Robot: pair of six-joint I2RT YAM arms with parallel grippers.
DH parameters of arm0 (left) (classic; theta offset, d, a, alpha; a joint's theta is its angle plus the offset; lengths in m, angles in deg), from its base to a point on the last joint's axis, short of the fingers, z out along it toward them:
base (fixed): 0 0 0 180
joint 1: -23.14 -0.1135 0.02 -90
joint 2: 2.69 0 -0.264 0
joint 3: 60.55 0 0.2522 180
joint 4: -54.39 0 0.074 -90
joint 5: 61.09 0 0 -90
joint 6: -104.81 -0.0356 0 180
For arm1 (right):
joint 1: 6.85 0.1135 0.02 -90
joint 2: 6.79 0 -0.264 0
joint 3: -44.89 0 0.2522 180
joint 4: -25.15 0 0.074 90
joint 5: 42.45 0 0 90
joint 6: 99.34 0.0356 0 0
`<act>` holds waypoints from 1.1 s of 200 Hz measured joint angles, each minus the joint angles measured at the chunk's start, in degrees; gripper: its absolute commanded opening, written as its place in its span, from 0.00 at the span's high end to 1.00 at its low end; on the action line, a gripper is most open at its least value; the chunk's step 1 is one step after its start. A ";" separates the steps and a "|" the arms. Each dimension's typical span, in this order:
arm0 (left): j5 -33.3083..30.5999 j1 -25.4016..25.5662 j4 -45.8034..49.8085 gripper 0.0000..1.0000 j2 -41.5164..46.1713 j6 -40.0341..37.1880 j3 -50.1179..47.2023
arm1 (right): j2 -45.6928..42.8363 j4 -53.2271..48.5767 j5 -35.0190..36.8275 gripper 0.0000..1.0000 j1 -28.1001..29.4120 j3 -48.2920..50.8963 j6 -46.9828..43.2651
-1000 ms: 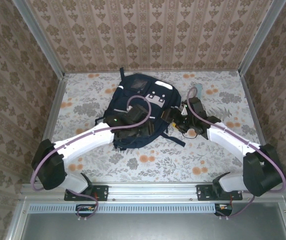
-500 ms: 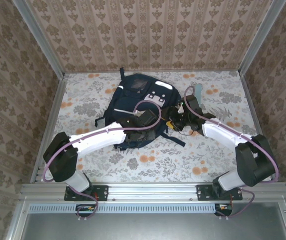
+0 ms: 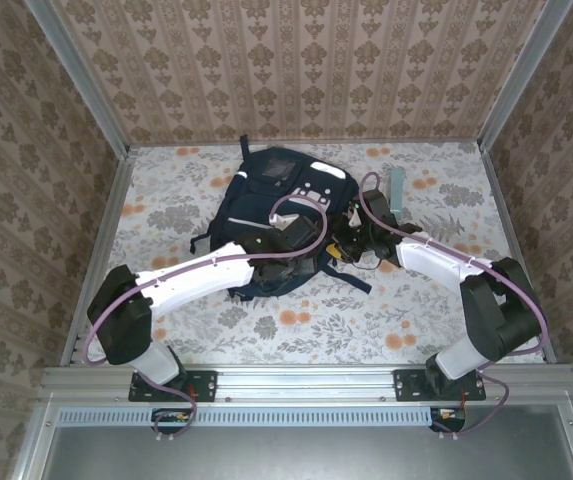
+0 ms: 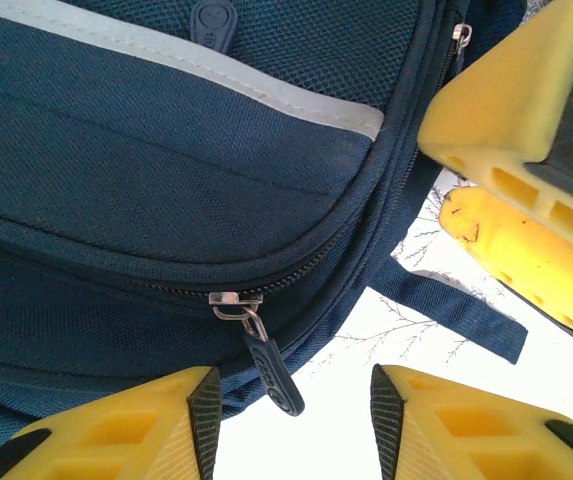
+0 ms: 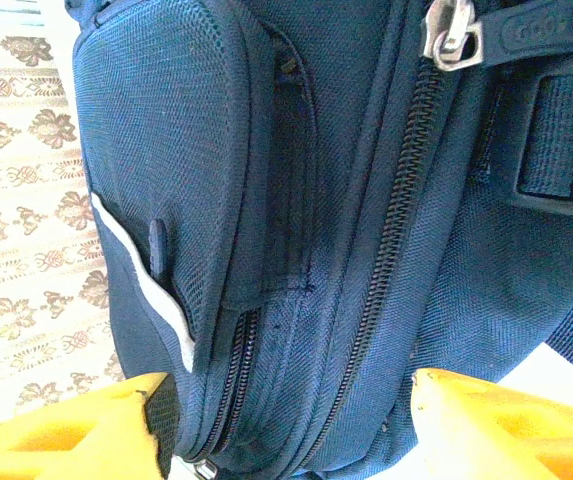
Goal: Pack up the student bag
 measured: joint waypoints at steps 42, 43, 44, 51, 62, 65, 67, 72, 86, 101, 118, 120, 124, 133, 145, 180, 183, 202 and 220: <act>-0.22 -0.02 0.79 0.61 -1.73 -0.07 1.09 | 0.02 0.00 -0.07 0.40 0.09 -0.24 -0.02; -0.22 -0.02 0.79 0.61 -1.79 -0.04 1.09 | 0.02 0.02 -0.07 0.41 0.09 -0.24 -0.04; -0.22 -0.02 0.76 0.62 -1.95 -0.04 1.14 | 0.04 0.02 -0.07 0.41 0.09 -0.26 -0.09; -0.22 -0.09 0.83 0.63 -2.56 -0.04 1.25 | 0.11 0.04 -0.11 0.42 0.11 -0.44 -0.20; -0.20 -0.31 0.83 0.65 -3.52 -0.07 1.38 | 0.26 0.04 -0.26 0.43 0.22 -0.76 -0.22; -0.15 -0.35 0.81 0.65 -3.76 -0.04 1.38 | 0.33 0.04 -0.28 0.44 0.31 -0.85 -0.26; -0.15 -0.39 0.83 0.65 -3.87 -0.07 1.38 | 0.35 0.09 -0.28 0.44 0.35 -0.92 -0.26; -0.13 -0.42 0.85 0.66 -4.13 -0.04 1.38 | 0.46 0.22 -0.35 0.45 0.44 -1.07 -0.26; -0.07 -0.55 0.90 0.70 -4.37 -0.07 1.38 | 0.83 0.31 -0.48 0.47 0.79 -1.42 -0.28; -0.04 -0.76 0.87 0.75 -4.35 -0.11 1.38 | 1.42 0.44 -0.55 0.49 1.14 -1.86 -0.26; -0.15 -0.94 0.94 0.80 -4.35 -0.31 1.38 | 2.21 0.63 -0.66 0.51 1.49 -2.45 -0.24; -0.15 -0.98 0.92 0.81 -4.35 -0.22 1.38 | 2.32 0.63 -0.68 0.52 1.55 -2.56 -0.24; -0.20 -1.05 0.96 0.82 -4.35 -0.44 1.38 | 2.47 0.63 -0.68 0.52 1.62 -2.69 -0.24; -0.26 -1.09 1.03 0.84 -4.35 -0.39 1.38 | 2.91 0.68 -0.72 0.53 1.84 -3.15 -0.22; -0.39 -1.09 1.22 0.89 -4.35 -0.50 1.38 | 3.52 0.70 -0.81 0.54 1.97 -3.96 -0.22; -0.63 -1.14 1.62 1.00 -4.24 -0.57 1.36 | 5.68 0.92 -0.85 0.55 2.38 -6.16 -0.17; -0.66 -1.14 1.64 1.00 -4.22 -0.66 1.31 | 5.84 0.85 -0.85 0.55 2.38 -6.29 -0.17; -0.72 -1.20 1.73 1.00 -3.52 -0.70 1.03 | 6.97 0.61 -0.83 0.59 2.47 -7.06 -0.15; -1.11 -1.55 1.88 1.00 -2.43 -1.01 0.42 | 7.78 -0.85 -0.61 0.69 2.56 -8.17 -0.04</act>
